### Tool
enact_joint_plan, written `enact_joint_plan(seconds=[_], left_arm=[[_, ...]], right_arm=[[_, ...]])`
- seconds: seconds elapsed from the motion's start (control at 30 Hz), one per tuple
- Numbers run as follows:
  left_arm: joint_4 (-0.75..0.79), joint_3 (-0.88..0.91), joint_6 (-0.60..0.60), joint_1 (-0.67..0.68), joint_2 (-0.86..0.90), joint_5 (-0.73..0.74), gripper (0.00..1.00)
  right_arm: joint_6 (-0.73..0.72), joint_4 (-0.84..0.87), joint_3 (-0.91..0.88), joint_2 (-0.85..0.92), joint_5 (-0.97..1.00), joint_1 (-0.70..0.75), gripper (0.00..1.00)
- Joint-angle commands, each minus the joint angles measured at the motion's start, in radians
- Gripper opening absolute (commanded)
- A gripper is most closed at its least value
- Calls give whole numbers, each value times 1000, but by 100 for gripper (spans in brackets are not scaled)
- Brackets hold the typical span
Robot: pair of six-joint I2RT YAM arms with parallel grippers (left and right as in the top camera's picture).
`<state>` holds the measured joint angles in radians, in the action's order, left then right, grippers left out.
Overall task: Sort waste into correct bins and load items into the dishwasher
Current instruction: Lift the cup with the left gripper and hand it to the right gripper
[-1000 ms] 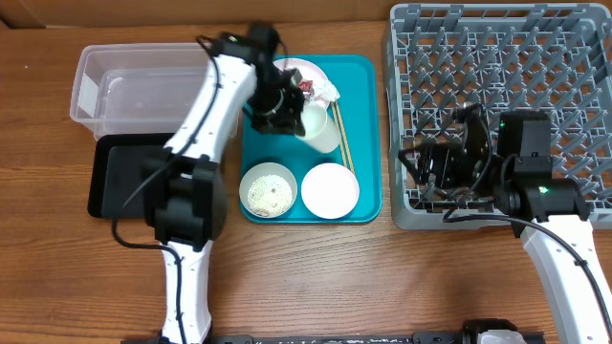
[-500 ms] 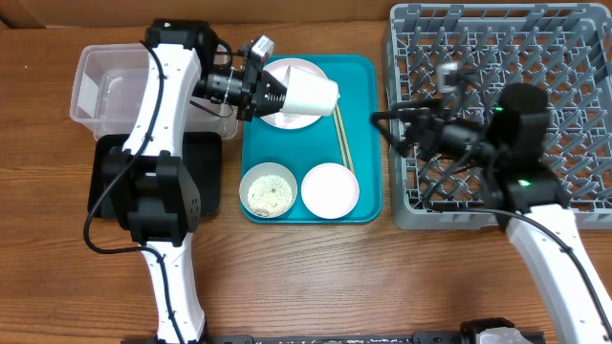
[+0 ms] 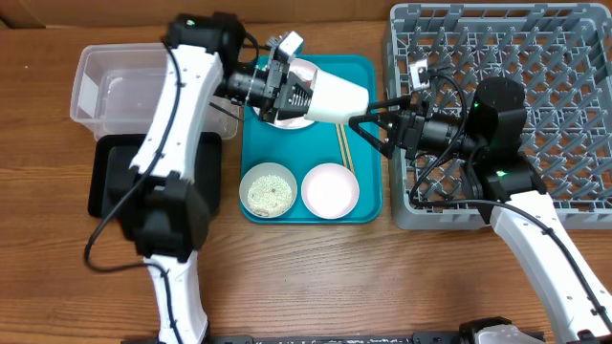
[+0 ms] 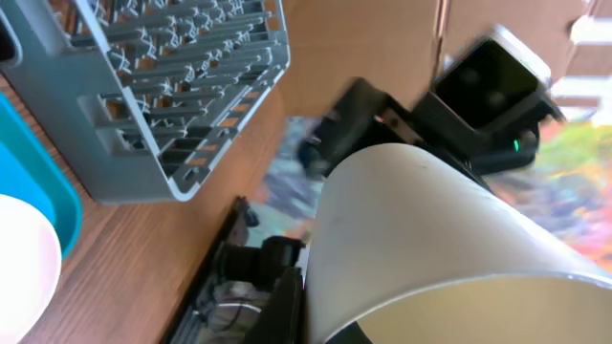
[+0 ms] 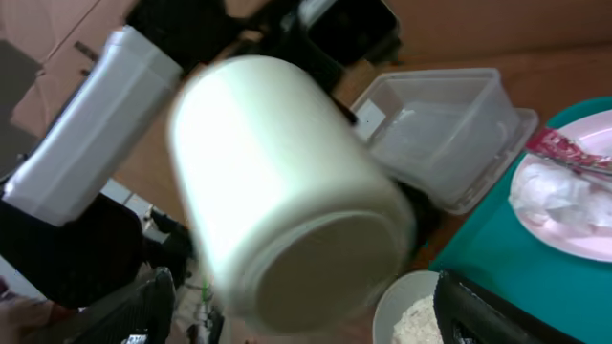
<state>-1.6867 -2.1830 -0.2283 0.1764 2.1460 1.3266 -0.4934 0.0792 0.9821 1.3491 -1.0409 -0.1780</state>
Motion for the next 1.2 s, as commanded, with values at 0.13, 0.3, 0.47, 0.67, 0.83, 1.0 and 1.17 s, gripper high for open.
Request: enact_joint_plan(seconds=[0.13,0.3,0.47,0.67,0.83,1.0,1.17], left_arm=[[-3,-12,5,5,-151,-89,4],[-3,-3,8,29,-149,-85,4],[-3,40,7,47,-148,-72,4],[-3,115,-19,50,-148,-16,4],[-1,172,-72,47,-147,57,4],[27,181,-86,47,-145,120,4],[27,181,-87,47,-145,138,4]], right_arm=[[-5,21,18,-7,-39,-3,88],[-21,85,18,-7,-73,-3,88],[-54,148,18,-7,-87,-3,88],[-54,148,18,-6,-86,-3,85],[-54,144,18,-6,-87,-5,75],[-54,144,18,-5,-87,-14,76],[-58,143,18,-5,-87,-14,80]])
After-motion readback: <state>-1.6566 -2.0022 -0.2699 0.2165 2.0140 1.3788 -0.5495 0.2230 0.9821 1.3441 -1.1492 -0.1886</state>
